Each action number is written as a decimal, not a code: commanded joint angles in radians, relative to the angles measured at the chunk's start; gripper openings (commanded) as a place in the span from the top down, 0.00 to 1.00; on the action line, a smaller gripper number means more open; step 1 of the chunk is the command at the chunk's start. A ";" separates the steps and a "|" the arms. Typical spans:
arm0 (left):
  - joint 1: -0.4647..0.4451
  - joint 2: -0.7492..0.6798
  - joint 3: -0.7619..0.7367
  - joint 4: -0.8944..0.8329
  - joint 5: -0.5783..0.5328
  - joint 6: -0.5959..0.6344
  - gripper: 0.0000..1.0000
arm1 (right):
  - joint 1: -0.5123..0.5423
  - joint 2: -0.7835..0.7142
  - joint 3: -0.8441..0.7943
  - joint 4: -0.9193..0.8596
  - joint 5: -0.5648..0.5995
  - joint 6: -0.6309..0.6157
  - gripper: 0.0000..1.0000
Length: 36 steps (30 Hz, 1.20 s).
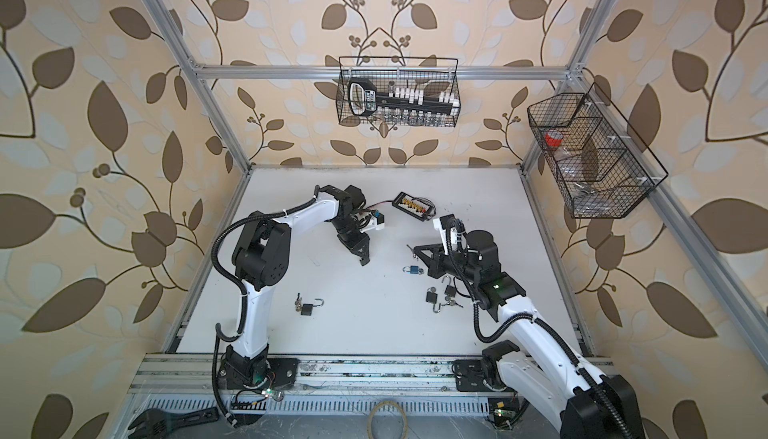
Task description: Lock with the key
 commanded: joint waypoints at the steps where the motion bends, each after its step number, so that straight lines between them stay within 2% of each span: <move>1: 0.015 -0.018 0.022 -0.012 -0.013 0.011 0.83 | -0.002 -0.002 0.019 0.001 -0.018 -0.007 1.00; 3: 0.019 -0.019 0.019 -0.014 -0.015 0.015 0.86 | -0.002 -0.003 0.018 0.001 -0.020 -0.006 1.00; 7: 0.028 -0.018 0.016 -0.015 -0.017 0.027 0.86 | -0.001 -0.002 0.016 0.004 -0.024 -0.005 1.00; 12: 0.036 0.003 0.030 -0.016 -0.025 0.038 0.78 | -0.002 -0.002 0.014 0.003 -0.029 -0.006 1.00; 25: 0.044 0.049 0.071 -0.013 -0.030 0.038 0.72 | -0.001 -0.001 0.013 -0.001 -0.029 -0.008 1.00; 30: 0.044 0.065 0.090 -0.015 -0.001 0.033 0.69 | -0.001 -0.012 0.007 -0.018 -0.013 -0.016 1.00; 36: 0.044 0.067 0.107 -0.005 0.013 0.007 0.61 | 0.001 -0.025 0.002 -0.052 0.042 -0.031 1.00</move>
